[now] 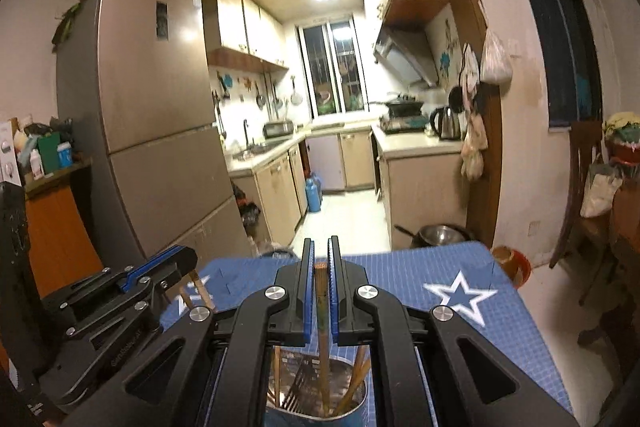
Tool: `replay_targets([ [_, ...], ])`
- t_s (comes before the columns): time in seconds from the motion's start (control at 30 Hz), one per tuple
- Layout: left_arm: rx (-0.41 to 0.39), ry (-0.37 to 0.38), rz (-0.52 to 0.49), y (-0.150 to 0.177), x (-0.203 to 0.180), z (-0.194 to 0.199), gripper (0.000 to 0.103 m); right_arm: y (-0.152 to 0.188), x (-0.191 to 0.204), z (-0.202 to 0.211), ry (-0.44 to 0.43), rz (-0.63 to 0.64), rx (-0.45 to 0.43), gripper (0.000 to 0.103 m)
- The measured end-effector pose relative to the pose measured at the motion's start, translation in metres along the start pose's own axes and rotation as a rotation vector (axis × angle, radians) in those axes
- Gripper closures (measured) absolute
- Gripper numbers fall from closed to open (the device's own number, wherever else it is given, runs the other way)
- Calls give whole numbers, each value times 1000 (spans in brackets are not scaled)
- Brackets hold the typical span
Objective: Organize utensils
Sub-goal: 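Lower the chopsticks into the holder and open both tools, then move both open tools back over the remaining chopsticks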
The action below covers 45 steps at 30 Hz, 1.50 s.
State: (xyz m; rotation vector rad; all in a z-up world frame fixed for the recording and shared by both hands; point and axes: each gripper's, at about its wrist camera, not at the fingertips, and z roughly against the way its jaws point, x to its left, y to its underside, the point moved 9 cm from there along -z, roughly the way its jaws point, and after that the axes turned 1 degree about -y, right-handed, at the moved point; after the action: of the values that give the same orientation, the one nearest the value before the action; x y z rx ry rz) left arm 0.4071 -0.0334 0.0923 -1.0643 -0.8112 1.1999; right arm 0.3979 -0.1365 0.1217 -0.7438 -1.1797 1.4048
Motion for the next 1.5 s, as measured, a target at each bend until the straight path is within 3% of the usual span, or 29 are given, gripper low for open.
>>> replay_targets([
  [0.17, 46, -18, 20, 18, 5, -9, 97, 17, -1, -8, 20, 6, 43, 95],
  [0.3, 12, -31, 19, 7, 11, 6, 96, 12, -8, 1, 35, -5, 20, 95],
  [0.43, -82, -37, 57, -20, 24, 47, 95, 2, -18, 30, 38, 1, -20, 95],
  [0.5, -132, -48, 82, -30, 33, 71, 80, 0, -26, 45, 40, 2, -33, 95],
  [0.53, -161, -67, 92, -33, 39, 85, 77, 2, -32, 56, 46, 5, -39, 95],
  [0.73, -189, -133, 76, -21, 54, 143, 76, 38, -62, 118, 51, 45, -7, 93],
  [0.87, -128, -160, -53, 35, 45, 180, 65, 84, -82, 168, 63, 103, 44, 86],
  [1.0, -44, -172, -174, 98, 32, 203, 65, 145, -101, 210, 98, 132, 125, 86],
  [1.2, 112, -113, -275, 202, 5, 234, 65, 241, -101, 258, 113, 113, 219, 86],
  [1.37, 222, -41, -225, 260, -10, 247, 66, 296, -91, 282, 124, 103, 247, 86],
  [1.5, 255, -33, -212, 296, -17, 252, 66, 330, -83, 299, 128, 90, 242, 86],
])
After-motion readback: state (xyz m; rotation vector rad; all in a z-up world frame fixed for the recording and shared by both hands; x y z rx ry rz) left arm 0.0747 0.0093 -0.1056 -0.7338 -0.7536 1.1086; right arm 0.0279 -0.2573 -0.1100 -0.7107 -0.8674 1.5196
